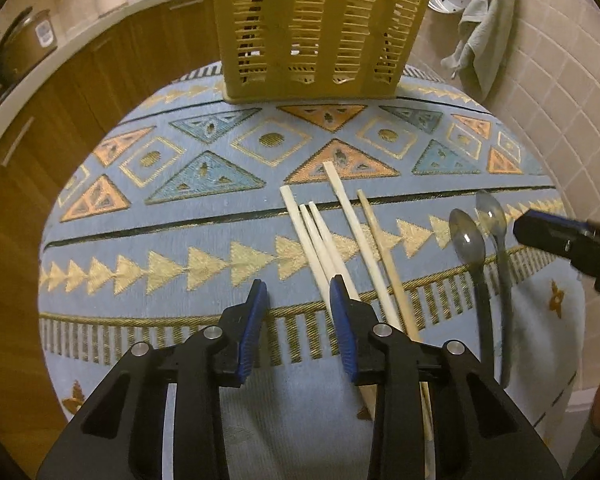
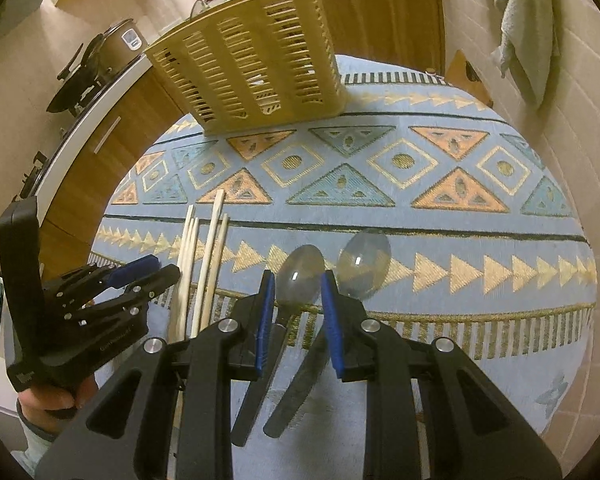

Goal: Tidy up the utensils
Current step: 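Grasp one wooden chopstick with the left gripper while the right grasps a clear spoon, then lift the chopstick and clear spoon and carry them over the basket, then open both grippers to release the chopstick and spoon into the basket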

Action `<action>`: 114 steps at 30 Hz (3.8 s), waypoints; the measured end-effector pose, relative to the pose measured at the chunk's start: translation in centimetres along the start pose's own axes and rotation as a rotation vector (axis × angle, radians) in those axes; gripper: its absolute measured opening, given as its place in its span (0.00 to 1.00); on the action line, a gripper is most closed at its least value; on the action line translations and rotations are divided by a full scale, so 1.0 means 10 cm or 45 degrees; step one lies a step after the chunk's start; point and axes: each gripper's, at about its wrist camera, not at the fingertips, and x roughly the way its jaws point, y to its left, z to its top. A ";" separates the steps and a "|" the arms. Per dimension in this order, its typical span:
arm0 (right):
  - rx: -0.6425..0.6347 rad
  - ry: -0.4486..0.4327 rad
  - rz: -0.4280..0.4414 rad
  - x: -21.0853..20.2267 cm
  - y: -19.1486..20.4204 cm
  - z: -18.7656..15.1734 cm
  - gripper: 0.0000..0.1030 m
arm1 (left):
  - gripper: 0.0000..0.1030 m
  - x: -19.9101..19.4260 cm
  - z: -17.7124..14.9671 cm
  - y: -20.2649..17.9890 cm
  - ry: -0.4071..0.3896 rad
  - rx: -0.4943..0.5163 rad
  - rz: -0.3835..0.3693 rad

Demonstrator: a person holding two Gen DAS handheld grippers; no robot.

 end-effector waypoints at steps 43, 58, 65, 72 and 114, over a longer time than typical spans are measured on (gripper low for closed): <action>-0.093 0.259 -0.270 0.47 0.48 -0.08 0.19 | 0.04 -0.17 0.05 0.24 -0.142 -0.016 -0.166; -0.152 -0.031 -0.096 0.01 0.55 0.20 0.09 | 0.04 -0.71 0.31 0.46 -0.480 -0.134 -0.253; -0.193 -0.300 0.001 -0.39 0.55 0.67 0.09 | 0.04 -1.18 0.79 0.49 -0.755 -0.119 -0.266; -0.202 -0.550 0.067 -0.69 0.53 1.20 0.10 | 0.04 -1.49 1.33 0.58 -1.047 -0.157 -0.310; -0.252 -0.777 -0.052 -0.11 0.24 1.95 0.10 | 0.15 -0.56 1.98 0.78 -1.179 -0.253 -0.214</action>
